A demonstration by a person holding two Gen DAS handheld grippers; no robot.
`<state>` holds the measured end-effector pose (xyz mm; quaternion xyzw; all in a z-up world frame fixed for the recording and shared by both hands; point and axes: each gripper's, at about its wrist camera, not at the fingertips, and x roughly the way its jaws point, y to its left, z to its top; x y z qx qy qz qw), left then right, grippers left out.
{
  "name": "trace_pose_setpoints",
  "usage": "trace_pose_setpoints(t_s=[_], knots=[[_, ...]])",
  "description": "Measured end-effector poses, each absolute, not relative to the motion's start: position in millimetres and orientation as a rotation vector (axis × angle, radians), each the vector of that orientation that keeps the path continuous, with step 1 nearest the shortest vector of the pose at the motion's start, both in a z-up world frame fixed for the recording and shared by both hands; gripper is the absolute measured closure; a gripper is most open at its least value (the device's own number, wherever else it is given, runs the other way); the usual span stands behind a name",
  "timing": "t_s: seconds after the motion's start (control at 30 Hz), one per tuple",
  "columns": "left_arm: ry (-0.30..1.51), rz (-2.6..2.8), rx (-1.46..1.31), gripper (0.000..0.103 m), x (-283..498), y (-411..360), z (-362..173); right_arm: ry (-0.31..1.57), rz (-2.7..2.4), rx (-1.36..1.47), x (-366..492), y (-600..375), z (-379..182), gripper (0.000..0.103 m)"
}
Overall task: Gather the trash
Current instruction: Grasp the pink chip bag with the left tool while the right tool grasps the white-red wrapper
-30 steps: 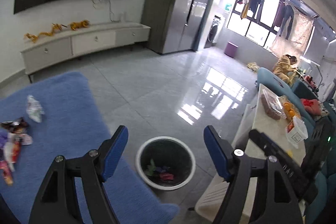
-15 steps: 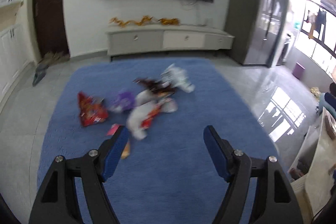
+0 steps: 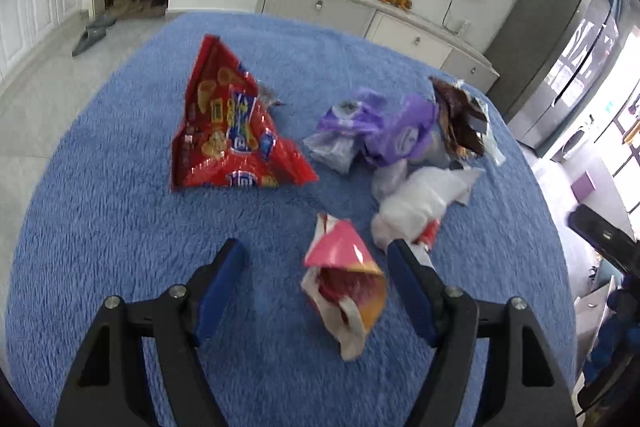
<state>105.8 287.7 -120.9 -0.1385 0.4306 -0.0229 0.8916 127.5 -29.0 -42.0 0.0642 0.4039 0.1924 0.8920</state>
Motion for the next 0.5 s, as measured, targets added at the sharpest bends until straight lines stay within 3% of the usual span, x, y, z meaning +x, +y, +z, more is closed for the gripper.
trace_pose_setpoints(t_s=[0.13, 0.5], knots=[[0.883, -0.042, -0.222, 0.032, 106.0, 274.5, -124.1, 0.878, 0.479, 0.107, 151.2, -1.8, -66.8, 0.041], [0.859, -0.066, -0.206, 0.055, 85.7, 272.4, -124.9, 0.902, 0.605, -0.083, 186.4, 48.9, -95.5, 0.045]])
